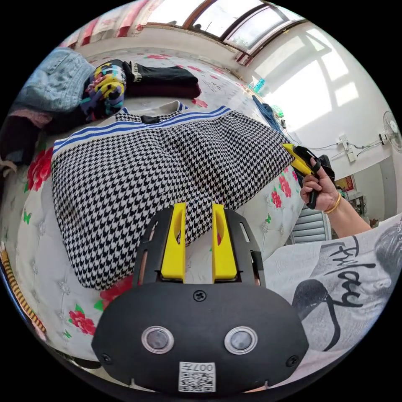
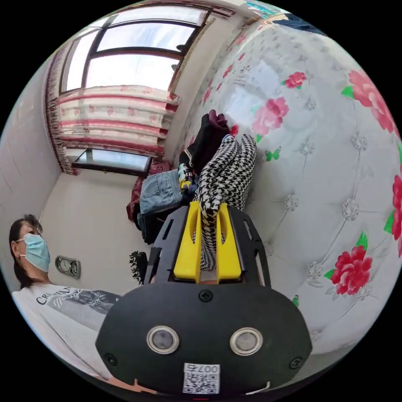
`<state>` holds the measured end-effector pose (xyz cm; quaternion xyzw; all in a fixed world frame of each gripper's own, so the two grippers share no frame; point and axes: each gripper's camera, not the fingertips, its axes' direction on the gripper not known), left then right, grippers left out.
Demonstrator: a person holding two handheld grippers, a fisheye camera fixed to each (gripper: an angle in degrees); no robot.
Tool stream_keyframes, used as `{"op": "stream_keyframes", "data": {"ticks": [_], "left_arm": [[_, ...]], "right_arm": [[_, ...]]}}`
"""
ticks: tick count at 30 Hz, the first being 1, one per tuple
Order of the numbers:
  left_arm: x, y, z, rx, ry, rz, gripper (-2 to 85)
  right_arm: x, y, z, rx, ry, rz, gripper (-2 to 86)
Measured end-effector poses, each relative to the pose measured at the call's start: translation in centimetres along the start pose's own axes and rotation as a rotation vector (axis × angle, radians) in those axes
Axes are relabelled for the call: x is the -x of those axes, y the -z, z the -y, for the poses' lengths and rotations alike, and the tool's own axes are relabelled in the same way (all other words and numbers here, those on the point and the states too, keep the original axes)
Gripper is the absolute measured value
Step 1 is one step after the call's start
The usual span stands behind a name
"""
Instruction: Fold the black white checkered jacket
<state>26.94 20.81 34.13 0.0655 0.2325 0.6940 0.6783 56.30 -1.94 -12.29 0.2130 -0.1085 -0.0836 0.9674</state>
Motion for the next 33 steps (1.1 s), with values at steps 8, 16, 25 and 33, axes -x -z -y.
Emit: {"op": "stream_keyframes", "data": {"ticks": [8, 16, 25, 33], "left_arm": [[10.7, 10.1, -10.4, -0.131, 0.295, -0.048, 9.8], [19.4, 15.8, -19.2, -0.277, 0.554, -0.217, 13.7], [26.8, 18.7, -21.8, -0.420, 0.642, -0.455, 20.0], [30.4, 17.0, -19.6, -0.432, 0.746, -0.645, 23.9]], "right_arm": [[25.5, -18.9, -5.3, 0.461, 0.842, 0.003, 4.8], [21.8, -47.6, -25.0, 1.204, 1.037, -0.195, 4.1], [20.3, -38.6, -10.4, 0.749, 0.694, 0.072, 10.5], [6.5, -35.8, 4.2, 0.572, 0.196, -0.134, 13.6]]}}
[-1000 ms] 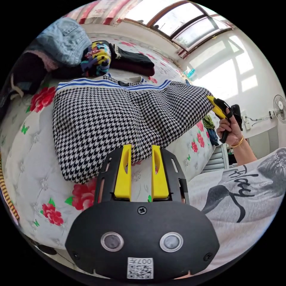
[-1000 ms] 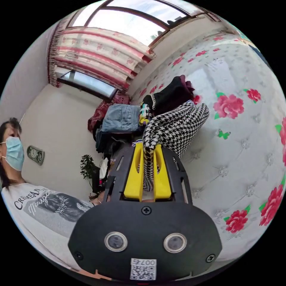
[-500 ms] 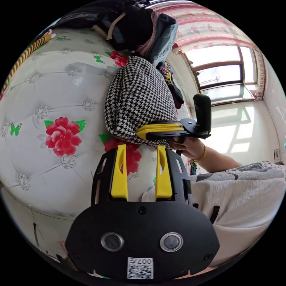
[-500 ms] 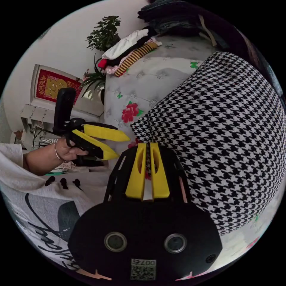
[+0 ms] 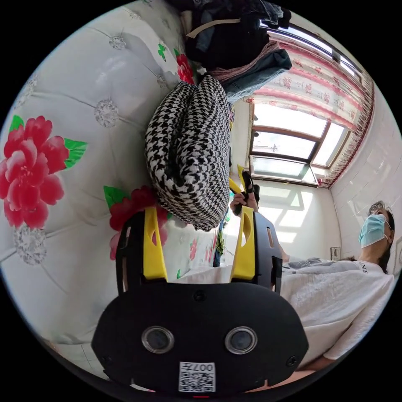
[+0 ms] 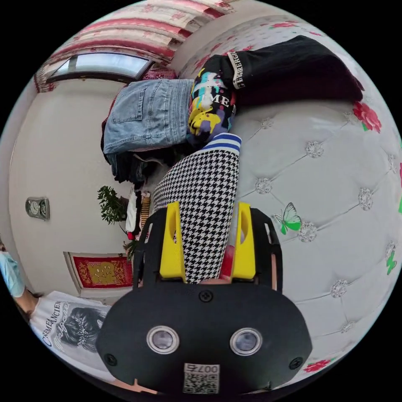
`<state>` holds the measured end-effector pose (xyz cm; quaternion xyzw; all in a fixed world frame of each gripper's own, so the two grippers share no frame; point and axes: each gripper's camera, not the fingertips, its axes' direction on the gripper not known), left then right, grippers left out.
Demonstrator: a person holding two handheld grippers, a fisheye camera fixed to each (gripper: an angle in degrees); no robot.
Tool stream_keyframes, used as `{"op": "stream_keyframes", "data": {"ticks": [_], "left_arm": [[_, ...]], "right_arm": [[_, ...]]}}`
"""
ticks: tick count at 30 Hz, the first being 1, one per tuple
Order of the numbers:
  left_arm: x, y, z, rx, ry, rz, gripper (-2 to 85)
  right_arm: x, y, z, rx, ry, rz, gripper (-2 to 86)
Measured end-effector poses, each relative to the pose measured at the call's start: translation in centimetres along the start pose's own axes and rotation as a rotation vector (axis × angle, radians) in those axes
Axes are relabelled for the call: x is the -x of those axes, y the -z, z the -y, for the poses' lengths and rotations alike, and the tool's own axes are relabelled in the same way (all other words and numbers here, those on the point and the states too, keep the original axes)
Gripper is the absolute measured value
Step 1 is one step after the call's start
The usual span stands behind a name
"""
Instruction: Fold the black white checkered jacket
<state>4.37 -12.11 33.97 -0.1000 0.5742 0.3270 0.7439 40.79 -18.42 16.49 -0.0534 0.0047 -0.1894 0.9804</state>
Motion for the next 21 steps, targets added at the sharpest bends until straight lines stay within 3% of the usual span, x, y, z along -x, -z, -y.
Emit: {"op": "stream_keyframes", "data": {"ticks": [6, 9, 11, 15, 21], "left_arm": [[2.4, 0.6, 3.9, 0.060, 0.060, 0.030, 18.1], [2.8, 1.5, 3.9, 0.083, 0.017, 0.023, 14.0], [1.4, 2.1, 3.6, 0.096, -0.067, 0.031, 11.5], [-3.6, 3.2, 3.3, 0.159, -0.253, 0.051, 8.6], [-9.4, -0.8, 6.6, 0.273, -0.402, -0.067, 8.3]], "right_arm": [[-5.1, -4.2, 3.1, 0.021, -0.146, 0.209, 12.8], [-5.6, -4.6, 2.1, -0.008, -0.132, 0.201, 11.1], [-5.9, -3.0, 0.7, -0.064, -0.101, 0.253, 10.2], [-7.9, 2.6, -6.1, -0.210, -0.169, 0.547, 9.2], [-8.8, 12.4, -13.5, -0.464, -0.256, 0.663, 8.0]]}}
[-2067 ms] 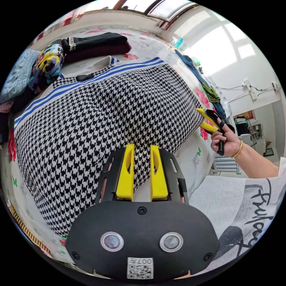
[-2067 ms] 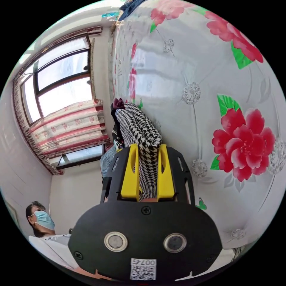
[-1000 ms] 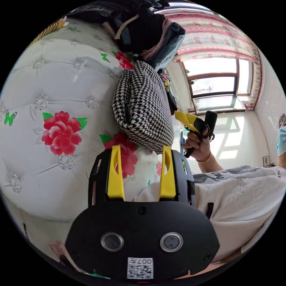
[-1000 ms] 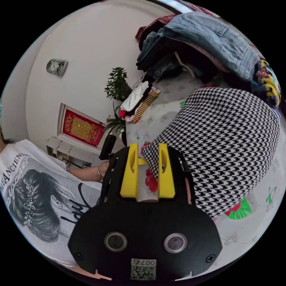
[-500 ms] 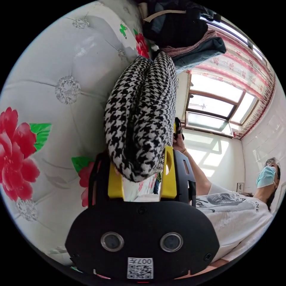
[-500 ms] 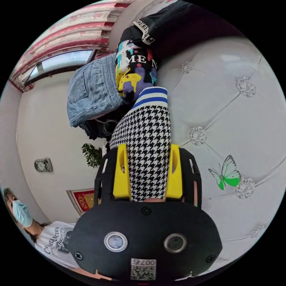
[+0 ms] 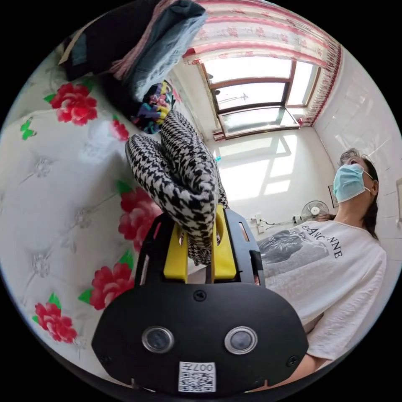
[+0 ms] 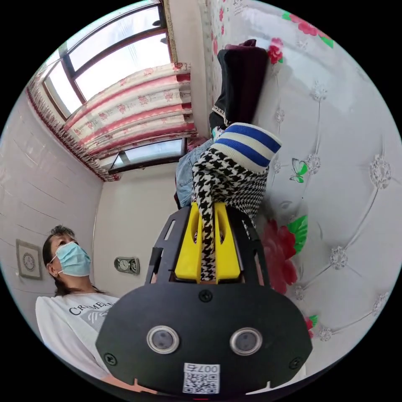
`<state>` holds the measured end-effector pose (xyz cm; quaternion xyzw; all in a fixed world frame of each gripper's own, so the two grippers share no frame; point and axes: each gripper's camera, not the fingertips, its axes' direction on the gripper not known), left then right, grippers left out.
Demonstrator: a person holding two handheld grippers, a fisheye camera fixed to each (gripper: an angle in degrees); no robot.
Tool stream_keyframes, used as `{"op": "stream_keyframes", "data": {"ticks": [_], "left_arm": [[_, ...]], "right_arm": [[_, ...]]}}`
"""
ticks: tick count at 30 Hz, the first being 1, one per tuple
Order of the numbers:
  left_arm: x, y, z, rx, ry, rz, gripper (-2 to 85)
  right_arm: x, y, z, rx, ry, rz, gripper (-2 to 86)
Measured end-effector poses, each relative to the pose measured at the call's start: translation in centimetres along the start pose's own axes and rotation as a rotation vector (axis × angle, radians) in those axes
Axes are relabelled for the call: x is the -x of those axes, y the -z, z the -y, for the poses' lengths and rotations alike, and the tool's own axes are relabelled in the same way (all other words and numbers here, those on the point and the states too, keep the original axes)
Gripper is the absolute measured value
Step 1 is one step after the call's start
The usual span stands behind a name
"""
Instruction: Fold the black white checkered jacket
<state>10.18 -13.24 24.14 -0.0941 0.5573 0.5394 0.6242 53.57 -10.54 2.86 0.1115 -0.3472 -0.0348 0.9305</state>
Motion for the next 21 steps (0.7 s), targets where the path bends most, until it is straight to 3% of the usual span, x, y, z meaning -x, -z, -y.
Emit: {"op": "stream_keyframes", "data": {"ticks": [8, 11, 12, 15, 17, 20, 21], "left_arm": [[-6.1, -9.1, 22.7, 0.108, -0.361, -0.088, 8.3], [-7.2, -11.3, 30.1, -0.004, -0.338, 0.088, 7.9], [-7.0, -12.0, 31.4, -0.067, -0.321, 0.229, 7.3], [-4.7, -14.8, 29.0, -0.140, -0.303, 0.580, 4.6], [-1.4, -17.5, 23.9, -0.111, -0.299, 0.618, 3.6], [6.2, -22.8, 11.9, 0.096, -0.237, 0.663, 1.4], [8.7, -24.2, 6.2, 0.170, -0.180, 0.751, 0.0]], "right_arm": [[13.9, 1.4, 8.1, -0.273, 0.315, 0.171, 6.7], [17.7, -0.2, 11.5, -0.388, 0.416, 0.099, 5.8], [18.4, -1.2, 12.6, -0.414, 0.445, 0.006, 5.2], [17.0, -3.8, 14.2, -0.347, 0.513, -0.342, 3.9], [13.6, -4.4, 13.0, -0.300, 0.484, -0.434, 3.2], [7.8, -4.8, 8.2, -0.140, 0.408, -0.573, 2.1], [6.1, -4.9, 5.6, -0.068, 0.393, -0.693, 1.8]]}}
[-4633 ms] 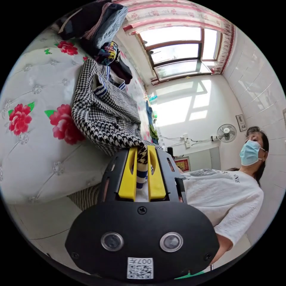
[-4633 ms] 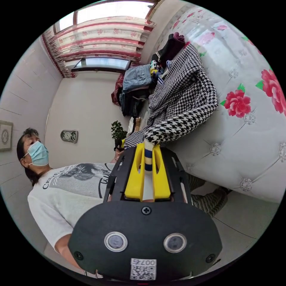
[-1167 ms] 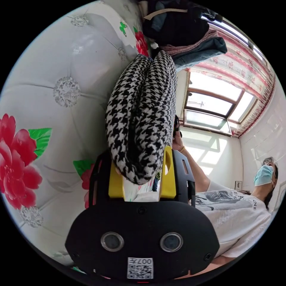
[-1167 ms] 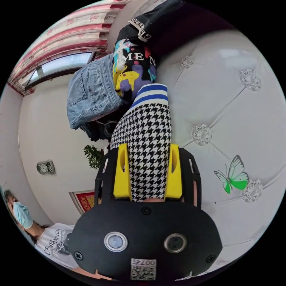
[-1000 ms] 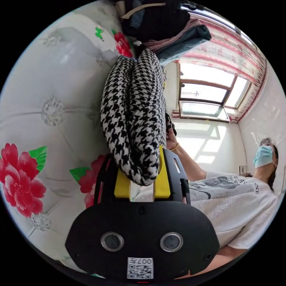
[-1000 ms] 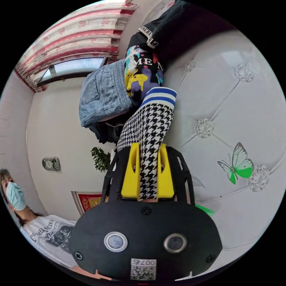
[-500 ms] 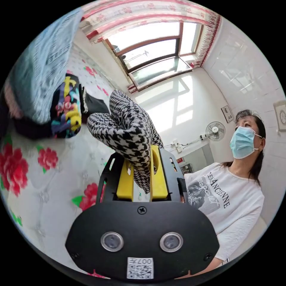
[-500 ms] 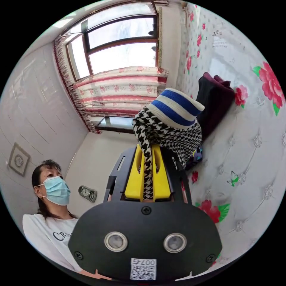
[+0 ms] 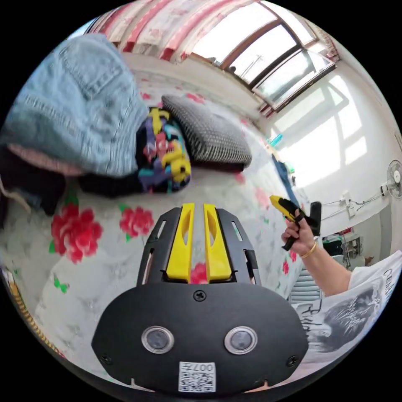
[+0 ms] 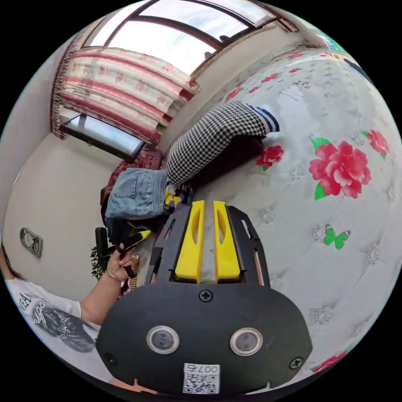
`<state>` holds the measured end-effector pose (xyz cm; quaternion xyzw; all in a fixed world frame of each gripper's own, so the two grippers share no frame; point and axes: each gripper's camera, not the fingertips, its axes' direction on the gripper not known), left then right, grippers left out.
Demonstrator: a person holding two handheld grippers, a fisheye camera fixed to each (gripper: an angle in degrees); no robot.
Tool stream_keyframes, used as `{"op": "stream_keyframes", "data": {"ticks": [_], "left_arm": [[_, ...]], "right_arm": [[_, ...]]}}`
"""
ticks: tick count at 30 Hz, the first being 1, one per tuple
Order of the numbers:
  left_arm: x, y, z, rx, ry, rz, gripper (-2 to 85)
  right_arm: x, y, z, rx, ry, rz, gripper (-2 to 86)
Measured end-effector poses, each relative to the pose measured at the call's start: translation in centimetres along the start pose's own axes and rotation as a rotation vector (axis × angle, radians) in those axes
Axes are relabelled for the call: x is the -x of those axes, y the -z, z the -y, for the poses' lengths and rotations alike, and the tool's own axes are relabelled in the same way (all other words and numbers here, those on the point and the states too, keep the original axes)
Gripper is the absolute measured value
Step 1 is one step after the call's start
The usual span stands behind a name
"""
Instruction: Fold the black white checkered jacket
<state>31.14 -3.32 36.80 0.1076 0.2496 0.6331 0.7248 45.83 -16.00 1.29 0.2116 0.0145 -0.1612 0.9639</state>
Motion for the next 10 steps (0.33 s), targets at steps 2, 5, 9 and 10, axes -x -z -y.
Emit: {"op": "stream_keyframes", "data": {"ticks": [2, 5, 9, 10], "left_arm": [[-1.0, -3.1, -7.9, 0.121, 0.013, 0.088, -0.6], [-3.1, -4.9, -18.4, 0.238, 0.027, 0.131, -0.9], [-6.6, -7.4, -24.9, 0.360, -0.114, 0.193, -1.0], [-7.3, -8.5, -25.3, 0.375, -0.158, 0.208, -1.0]], "right_arm": [[0.4, -0.4, -4.6, 0.143, 0.073, -0.169, 1.6], [2.5, -0.3, -10.8, 0.399, 0.252, -0.409, 1.7], [6.4, -0.5, -16.6, 0.588, 0.513, -0.594, 3.4], [6.9, -1.3, -17.9, 0.633, 0.535, -0.605, 4.3]]}}
